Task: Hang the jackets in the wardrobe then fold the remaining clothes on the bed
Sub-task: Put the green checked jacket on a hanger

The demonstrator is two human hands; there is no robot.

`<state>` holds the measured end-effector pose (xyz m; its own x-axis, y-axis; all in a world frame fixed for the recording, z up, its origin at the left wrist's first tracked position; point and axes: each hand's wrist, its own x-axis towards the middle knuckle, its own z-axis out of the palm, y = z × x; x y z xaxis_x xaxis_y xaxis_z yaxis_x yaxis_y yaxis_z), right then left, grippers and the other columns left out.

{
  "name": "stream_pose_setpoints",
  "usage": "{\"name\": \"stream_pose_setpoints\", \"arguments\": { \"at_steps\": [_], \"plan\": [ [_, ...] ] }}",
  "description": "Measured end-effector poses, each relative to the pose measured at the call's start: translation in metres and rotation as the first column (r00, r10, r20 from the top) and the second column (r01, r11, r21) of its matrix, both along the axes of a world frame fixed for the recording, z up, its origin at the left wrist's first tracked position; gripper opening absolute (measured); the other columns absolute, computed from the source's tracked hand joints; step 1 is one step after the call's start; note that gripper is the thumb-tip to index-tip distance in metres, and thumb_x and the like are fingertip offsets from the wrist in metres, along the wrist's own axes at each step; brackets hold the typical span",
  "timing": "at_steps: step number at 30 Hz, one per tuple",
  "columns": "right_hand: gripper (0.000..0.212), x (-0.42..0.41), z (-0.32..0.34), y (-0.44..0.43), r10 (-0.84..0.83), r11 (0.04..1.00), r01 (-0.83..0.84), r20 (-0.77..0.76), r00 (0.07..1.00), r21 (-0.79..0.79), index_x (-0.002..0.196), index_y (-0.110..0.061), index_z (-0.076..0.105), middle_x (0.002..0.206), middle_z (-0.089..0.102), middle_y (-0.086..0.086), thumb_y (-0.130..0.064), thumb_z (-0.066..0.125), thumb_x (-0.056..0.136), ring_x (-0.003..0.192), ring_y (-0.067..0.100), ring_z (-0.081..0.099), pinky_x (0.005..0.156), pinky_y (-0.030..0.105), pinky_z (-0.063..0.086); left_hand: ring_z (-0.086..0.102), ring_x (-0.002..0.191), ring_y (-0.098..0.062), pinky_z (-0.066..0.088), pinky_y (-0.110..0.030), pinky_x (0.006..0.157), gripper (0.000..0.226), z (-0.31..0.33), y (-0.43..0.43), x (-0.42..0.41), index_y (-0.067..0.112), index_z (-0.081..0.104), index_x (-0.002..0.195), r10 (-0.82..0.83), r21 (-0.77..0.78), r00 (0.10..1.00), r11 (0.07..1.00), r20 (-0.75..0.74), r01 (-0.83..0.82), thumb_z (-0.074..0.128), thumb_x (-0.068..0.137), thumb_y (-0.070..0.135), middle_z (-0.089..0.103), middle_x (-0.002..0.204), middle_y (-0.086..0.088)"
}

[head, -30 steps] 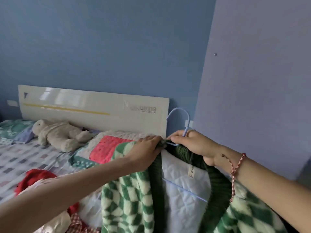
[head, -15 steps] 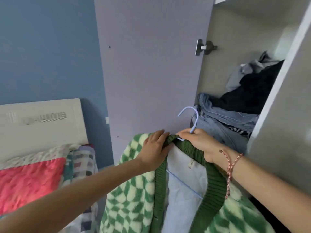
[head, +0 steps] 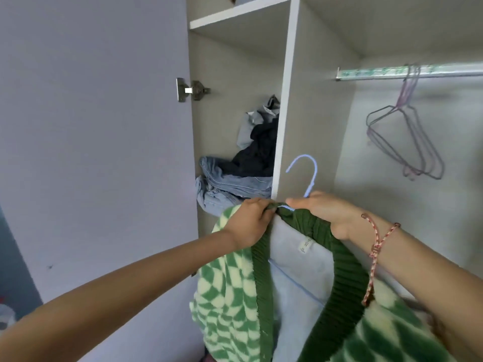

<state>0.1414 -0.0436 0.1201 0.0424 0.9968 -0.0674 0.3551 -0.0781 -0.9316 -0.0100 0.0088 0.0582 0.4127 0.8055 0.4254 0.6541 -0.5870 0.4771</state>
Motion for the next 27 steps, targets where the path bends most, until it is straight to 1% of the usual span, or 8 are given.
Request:
{"name": "stream_pose_setpoints", "arguments": {
  "at_steps": [2, 6, 12, 16, 19, 22, 25, 27],
  "plan": [
    [0.027, 0.024, 0.008, -0.005, -0.065, 0.998, 0.064, -0.019, 0.998, -0.015, 0.114, -0.004, 0.06, 0.112, 0.062, 0.002, -0.021, 0.058, 0.092, 0.092, 0.012, 0.052, 0.064, 0.016, 0.042, 0.051, 0.112, -0.026, 0.032, -0.02, 0.093, 0.03, 0.006, 0.003, 0.032, 0.006, 0.059, 0.12, -0.042, 0.004, 0.998, 0.999, 0.049, 0.042, 0.04, 0.099, 0.018, 0.058, 0.119, -0.014],
    [0.029, 0.067, 0.026, -0.022, -0.211, 0.977, 0.208, -0.068, 0.975, -0.045, 0.112, 0.0, 0.061, 0.103, 0.064, 0.008, -0.02, 0.059, 0.092, 0.067, 0.007, 0.054, 0.038, 0.008, 0.04, 0.054, 0.108, -0.031, 0.04, -0.031, 0.091, 0.029, 0.016, 0.002, 0.092, 0.004, 0.059, 0.115, -0.094, -0.003, 0.987, 0.995, 0.131, 0.095, 0.039, 0.099, 0.019, 0.059, 0.116, -0.015],
    [0.031, 0.109, 0.063, -0.031, -0.266, 0.962, 0.261, -0.05, 0.963, -0.085, 0.105, 0.004, 0.065, 0.098, 0.068, 0.021, -0.022, 0.066, 0.086, 0.079, 0.026, 0.066, 0.071, 0.03, 0.054, 0.055, 0.099, -0.03, 0.039, -0.033, 0.086, 0.032, 0.041, -0.009, 0.14, 0.001, 0.06, 0.102, -0.11, 0.032, 0.96, 0.994, 0.256, 0.105, 0.036, 0.1, 0.021, 0.059, 0.106, -0.017],
    [0.023, 0.123, 0.095, -0.03, -0.311, 0.95, 0.313, -0.138, 0.94, -0.01, 0.099, 0.003, 0.063, 0.085, 0.067, 0.016, -0.015, 0.066, 0.085, 0.064, 0.021, 0.064, 0.057, 0.024, 0.055, 0.055, 0.094, -0.032, 0.033, -0.023, 0.073, 0.032, 0.084, -0.011, 0.163, -0.004, 0.059, 0.095, -0.176, 0.012, 0.914, 0.983, 0.366, 0.185, 0.036, 0.1, 0.017, 0.061, 0.101, -0.023],
    [0.025, 0.129, 0.111, -0.01, -0.379, 0.915, 0.398, -0.2, 0.904, 0.064, 0.103, 0.004, 0.061, 0.092, 0.064, 0.016, -0.013, 0.065, 0.086, 0.072, 0.022, 0.06, 0.063, 0.027, 0.054, 0.055, 0.104, -0.029, 0.033, -0.025, 0.075, 0.032, 0.115, 0.006, 0.176, -0.002, 0.059, 0.106, -0.184, -0.096, 0.899, 0.966, 0.397, 0.24, 0.036, 0.1, 0.019, 0.061, 0.112, -0.02],
    [0.011, 0.123, 0.118, 0.019, -0.39, 0.897, 0.435, -0.316, 0.865, 0.083, 0.078, -0.002, 0.057, 0.076, 0.057, 0.014, -0.005, 0.06, 0.089, 0.064, 0.02, 0.054, 0.058, 0.026, 0.053, 0.055, 0.1, -0.019, 0.038, -0.023, 0.077, 0.029, 0.135, 0.027, 0.177, 0.008, 0.061, 0.116, -0.158, -0.223, 0.881, 0.933, 0.446, 0.281, 0.041, 0.097, 0.019, 0.062, 0.11, -0.007],
    [0.022, 0.125, 0.124, 0.055, -0.403, 0.868, 0.482, -0.396, 0.825, 0.119, 0.068, -0.004, 0.052, 0.07, 0.052, 0.013, 0.0, 0.055, 0.089, 0.06, 0.021, 0.051, 0.05, 0.026, 0.05, 0.051, 0.076, -0.015, 0.038, -0.027, 0.062, 0.015, 0.147, 0.039, 0.167, 0.011, 0.059, 0.095, -0.071, -0.33, 0.868, 0.907, 0.492, 0.262, 0.046, 0.093, 0.017, 0.054, 0.084, -0.002],
    [0.018, 0.134, 0.127, 0.079, -0.439, 0.84, 0.526, -0.403, 0.803, 0.133, 0.071, -0.004, 0.053, 0.074, 0.054, 0.012, -0.004, 0.055, 0.088, 0.063, 0.022, 0.052, 0.058, 0.03, 0.052, 0.049, 0.079, -0.016, 0.039, -0.027, 0.061, 0.016, 0.155, 0.038, 0.157, 0.011, 0.055, 0.096, -0.033, -0.491, 0.848, 0.803, 0.529, 0.338, 0.044, 0.095, 0.022, 0.05, 0.087, -0.004]
  ]
}}
